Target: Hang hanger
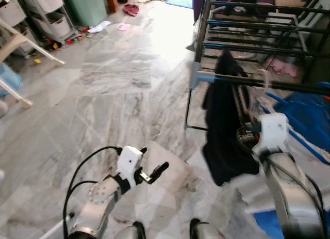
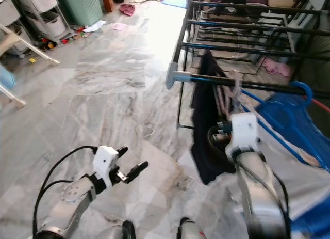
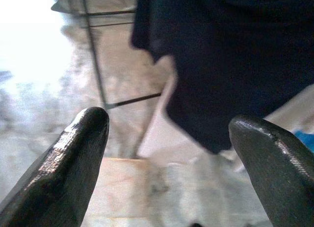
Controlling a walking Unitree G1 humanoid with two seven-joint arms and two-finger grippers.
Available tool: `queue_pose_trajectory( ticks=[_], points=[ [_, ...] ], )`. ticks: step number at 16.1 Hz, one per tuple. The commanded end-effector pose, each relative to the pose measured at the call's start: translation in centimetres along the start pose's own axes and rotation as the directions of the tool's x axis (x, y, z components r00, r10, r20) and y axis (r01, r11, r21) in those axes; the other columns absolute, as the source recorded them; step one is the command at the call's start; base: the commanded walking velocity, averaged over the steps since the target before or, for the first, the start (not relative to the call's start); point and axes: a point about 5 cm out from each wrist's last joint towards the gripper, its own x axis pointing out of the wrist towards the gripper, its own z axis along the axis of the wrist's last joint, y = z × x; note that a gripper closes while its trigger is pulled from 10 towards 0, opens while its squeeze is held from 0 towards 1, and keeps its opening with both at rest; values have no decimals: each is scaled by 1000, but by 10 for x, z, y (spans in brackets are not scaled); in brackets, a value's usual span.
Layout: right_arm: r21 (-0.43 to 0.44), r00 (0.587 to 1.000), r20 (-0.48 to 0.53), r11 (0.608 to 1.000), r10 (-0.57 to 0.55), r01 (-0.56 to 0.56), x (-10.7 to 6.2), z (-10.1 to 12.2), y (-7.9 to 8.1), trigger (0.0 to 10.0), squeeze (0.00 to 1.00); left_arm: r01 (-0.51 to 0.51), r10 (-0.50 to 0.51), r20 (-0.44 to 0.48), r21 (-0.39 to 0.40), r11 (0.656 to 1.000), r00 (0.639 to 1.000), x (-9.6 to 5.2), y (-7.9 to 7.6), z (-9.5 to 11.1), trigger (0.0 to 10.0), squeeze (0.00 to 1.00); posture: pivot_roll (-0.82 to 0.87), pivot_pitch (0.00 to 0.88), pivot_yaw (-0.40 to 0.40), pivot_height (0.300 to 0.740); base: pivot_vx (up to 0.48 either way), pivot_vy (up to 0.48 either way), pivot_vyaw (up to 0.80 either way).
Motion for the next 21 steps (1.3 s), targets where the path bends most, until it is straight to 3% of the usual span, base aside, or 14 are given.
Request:
queue_pose_trajectory(
  ticks=[1,6,10,15,16,18,19,21],
  points=[
    [-26,999,50,1000,19,-18,-5,7,8,10000,0,-36,37,-36,21,999,999,-2,4,-7,10000,0,-175,185,73,740,0,0,0],
    [19,998,51,999,-46,45,-23,0,15,10000,0,-181,182,-7,55,982,983,1,16,-5,10000,0,-179,181,65,740,0,0,0],
    [81,992,-126,997,1,10,-37,-41,39,10000,0,-276,280,-50,70,958,959,-1,25,-13,10000,0,-172,171,59,740,0,0,0],
    [238,963,-243,955,-116,175,-39,-62,34,10000,0,-362,364,-86,34,932,928,-5,31,-20,10000,0,-173,164,56,740,0,0,0],
    [210,961,-242,960,-131,183,-36,-61,32,10000,0,-392,389,-103,-9,920,916,-9,36,-23,10000,0,-175,160,55,740,0,0,0],
    [136,961,-246,977,-124,161,-33,-61,35,10000,0,-428,425,-107,-6,904,899,-14,38,-26,10000,0,-174,159,53,740,0,0,0],
    [165,976,-214,983,-49,85,-31,-59,42,10000,0,-429,427,-107,-4,903,898,-18,37,-27,10000,0,-172,158,51,740,0,0,0],
    [133,972,-228,988,-53,84,-31,-57,43,10000,0,-431,428,-116,-6,902,896,-22,34,-31,10000,0,-166,160,47,740,0,0,0]
  ],
)
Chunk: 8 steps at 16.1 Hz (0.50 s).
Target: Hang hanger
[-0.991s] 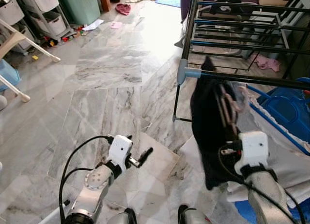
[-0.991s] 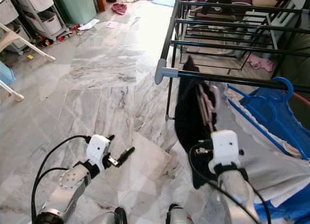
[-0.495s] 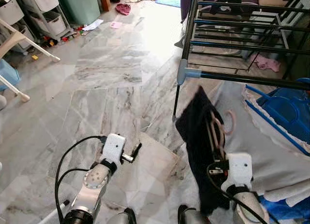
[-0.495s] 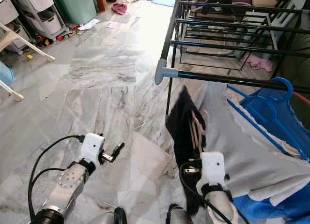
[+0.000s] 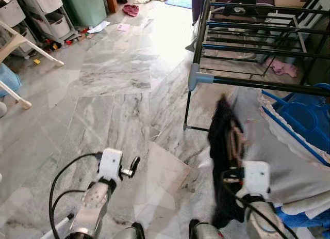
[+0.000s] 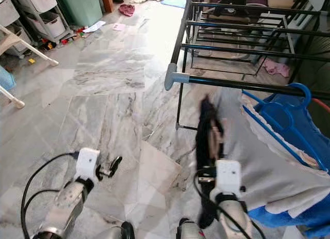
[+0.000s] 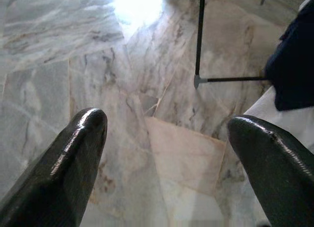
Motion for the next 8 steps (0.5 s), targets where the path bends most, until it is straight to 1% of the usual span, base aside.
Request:
queue_pose_trajectory(
  ticks=[1,2,3,5,7,8],
  points=[
    [14,998,56,1000,-5,5,-1,11,1,10000,0,-18,18,-16,3,1000,1000,-3,3,-2,10000,0,-162,160,43,740,0,0,0],
    [37,998,62,999,16,-18,-1,13,3,10000,0,-20,20,-18,1,1000,1000,-3,3,-3,10000,0,-158,161,42,740,0,0,0],
    [24,996,77,998,52,-54,-1,17,6,10000,0,-32,32,-18,13,999,999,-4,4,-4,10000,0,-156,161,38,740,0,0,0],
    [6,994,90,998,65,-66,0,19,7,10000,0,-42,43,-24,24,999,999,-4,5,-5,10000,0,-150,156,33,740,0,0,0],
    [9,994,88,998,64,-65,1,20,7,10000,0,-48,48,-27,18,999,998,-2,6,-5,10000,0,-148,155,34,740,0,0,747],
    [21,994,90,998,65,-67,1,20,7,10000,0,-55,55,-18,28,998,998,0,7,-2,10000,0,-147,155,35,740,0,0,575]
  ],
)
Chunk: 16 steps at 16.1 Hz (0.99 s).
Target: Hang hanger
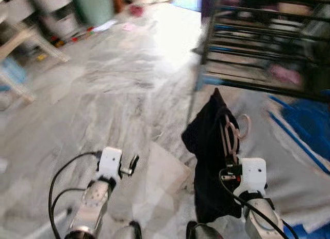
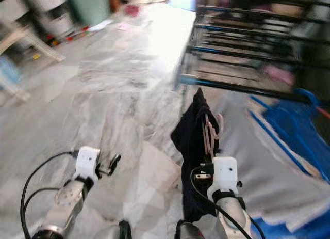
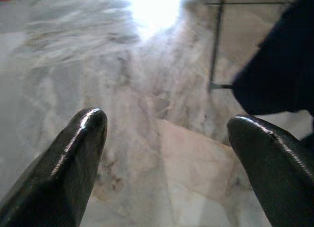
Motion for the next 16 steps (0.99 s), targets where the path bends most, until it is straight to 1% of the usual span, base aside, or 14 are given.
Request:
queue_pose_trajectory(
  ticks=[1,3,4,5,6,8,9,10,11,12,14,16],
  points=[
    [17,999,41,1000,12,-12,0,8,2,10000,0,-19,19,-1,26,999,1000,-2,5,-2,10000,0,-144,154,38,740,0,0,0],
    [24,999,38,1000,8,-9,0,7,2,10000,0,-16,14,38,52,999,999,-1,5,6,10000,0,-143,152,40,740,0,0,0],
    [36,999,37,999,6,-7,0,7,2,10000,0,-18,14,91,50,999,996,1,4,19,10000,0,-142,154,44,740,0,0,0],
    [41,999,43,999,5,-6,0,7,2,10000,0,-23,19,96,43,999,995,2,4,23,10000,0,-142,155,45,740,0,0,0],
    [33,999,48,999,-5,3,0,8,1,10000,0,-26,21,118,44,999,993,2,4,32,10000,0,-142,156,48,740,0,0,0],
    [15,999,27,1000,-23,23,0,6,-3,10000,0,-31,23,121,58,998,992,1,5,33,10000,0,-139,156,52,740,-126,0,0],
    [-19,1000,23,1000,-12,13,0,6,-2,10000,0,-33,26,117,59,998,993,0,6,32,10000,0,-139,156,54,740,-251,0,0],
    [-11,999,35,1000,10,-9,0,6,1,10000,0,-38,31,111,59,998,993,-1,8,32,10000,0,-138,156,54,740,-251,0,0],
    [27,999,30,1000,16,-17,0,6,3,10000,0,-46,40,102,59,997,994,-2,8,31,10000,0,-137,156,55,740,-259,0,0],
    [-12,999,46,1000,0,0,1,8,3,10000,0,-49,43,102,61,997,994,-2,9,32,10000,0,-136,156,56,740,-285,0,0],
    [2,1000,28,1000,-5,4,0,7,2,10000,0,-63,56,110,62,996,992,-4,11,35,10000,0,-131,157,57,740,-281,0,0],
    [8,999,40,1000,2,-2,-3,8,-1,10000,0,-66,58,112,68,996,992,-6,12,36,10000,0,-129,161,59,740,-281,0,0]
  ],
)
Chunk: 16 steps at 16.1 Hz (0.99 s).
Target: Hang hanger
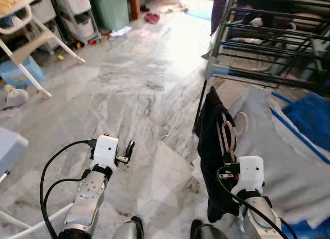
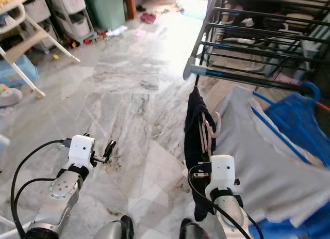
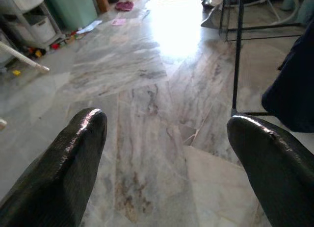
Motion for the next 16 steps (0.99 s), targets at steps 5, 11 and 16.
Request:
queue_pose_trajectory(
  ticks=[5,11,16],
  points=[
    [9,997,72,1000,10,-10,-1,15,-3,10000,0,-5,5,-33,1,1000,999,-7,1,-4,10000,0,-134,161,61,740,-281,0,0],
    [11,996,80,999,37,-38,-1,17,-1,10000,0,-9,8,-52,-6,1000,999,-7,-1,-5,10000,0,-140,160,57,740,-279,0,69],
    [7,995,88,999,52,-53,0,20,-1,10000,0,-13,12,-53,-16,1000,999,-7,-3,-6,10000,0,-144,171,53,740,-167,0,614]
  ],
)
